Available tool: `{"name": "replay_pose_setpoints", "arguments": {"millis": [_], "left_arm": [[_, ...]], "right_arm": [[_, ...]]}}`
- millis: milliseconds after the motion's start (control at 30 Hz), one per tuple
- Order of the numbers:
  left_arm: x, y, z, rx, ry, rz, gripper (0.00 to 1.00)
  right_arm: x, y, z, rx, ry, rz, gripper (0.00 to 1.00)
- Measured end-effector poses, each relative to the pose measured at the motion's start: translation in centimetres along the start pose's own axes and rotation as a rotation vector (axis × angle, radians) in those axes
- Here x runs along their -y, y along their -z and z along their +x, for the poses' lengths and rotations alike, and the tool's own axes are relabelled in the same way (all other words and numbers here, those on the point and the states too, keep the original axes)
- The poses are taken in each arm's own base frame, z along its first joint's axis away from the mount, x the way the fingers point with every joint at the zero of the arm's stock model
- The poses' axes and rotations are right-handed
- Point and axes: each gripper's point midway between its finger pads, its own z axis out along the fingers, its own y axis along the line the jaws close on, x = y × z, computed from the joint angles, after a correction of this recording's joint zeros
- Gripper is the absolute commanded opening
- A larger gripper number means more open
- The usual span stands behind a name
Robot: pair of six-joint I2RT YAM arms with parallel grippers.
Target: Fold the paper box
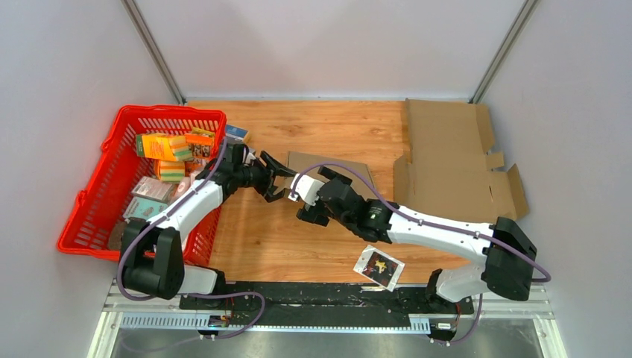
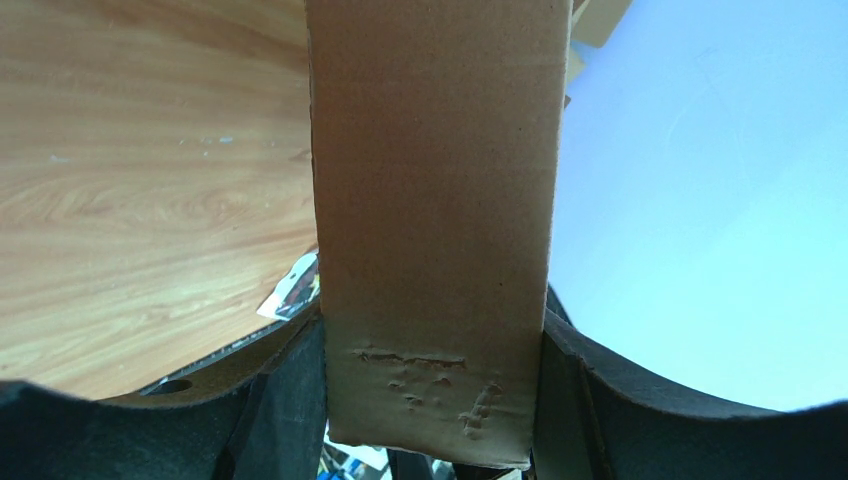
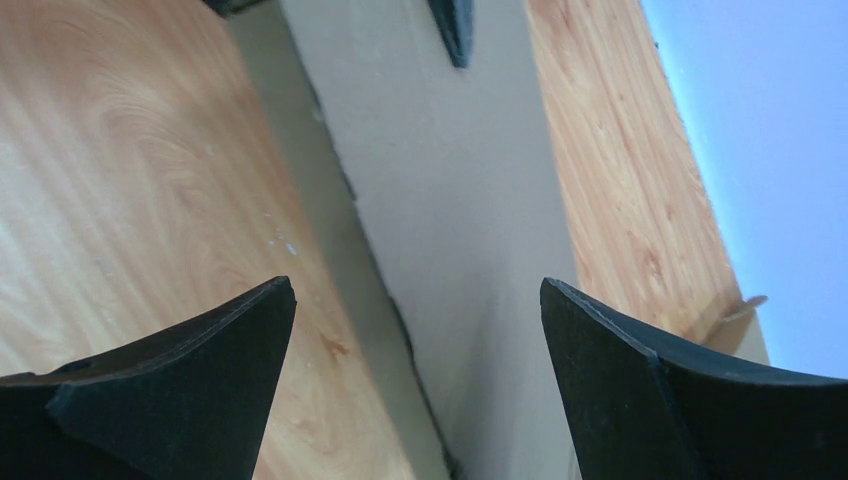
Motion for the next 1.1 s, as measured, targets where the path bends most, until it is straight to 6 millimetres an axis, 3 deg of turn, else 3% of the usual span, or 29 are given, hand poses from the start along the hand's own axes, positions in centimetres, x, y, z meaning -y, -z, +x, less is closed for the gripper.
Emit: {"name": "replay_pose_setpoints", "arguments": {"millis": [167, 533, 700, 833, 933, 1000, 1100], "left_arm": [[-0.8, 0.2, 0.5, -0.016, 0.028, -0.029, 0.25], [-0.5, 0.8, 0.7, -0.003, 0.040, -0.027, 0.26], [-0.5, 0.8, 0.3, 0.013, 0.055, -0.027, 0.26], [-0.4, 0.9, 0.3, 0.016, 0.058, -0.024, 0.25], [0.0, 1.1, 0.4, 0.015, 0.060, -0.012, 0.24], [0.4, 1.3, 0.5, 0.014, 0.055, 0.004, 0.24], [0.5, 1.4, 0.5, 0.013, 0.051, 0.010, 0.24]], "right_arm": [[0.7, -0.9, 1.0, -0.025, 0.068, 0.076, 0.96], [0.2, -1.1, 0.6, -0.002, 0.098, 0.078, 1.00], [0.4, -2.2, 1.3, -0.015, 0.115, 0.130, 0.99], [0.9, -2.8, 2.0, -0.029, 0.142, 0.192, 0.89], [1.6, -2.7, 1.7, -0.017, 0.151, 0.232, 0.76], [1.6, -2.7, 1.4, -0.009, 0.158, 0.236, 0.75], [1.6, -2.7, 1.4, -0.011, 0.171, 0.236, 0.64]]}}
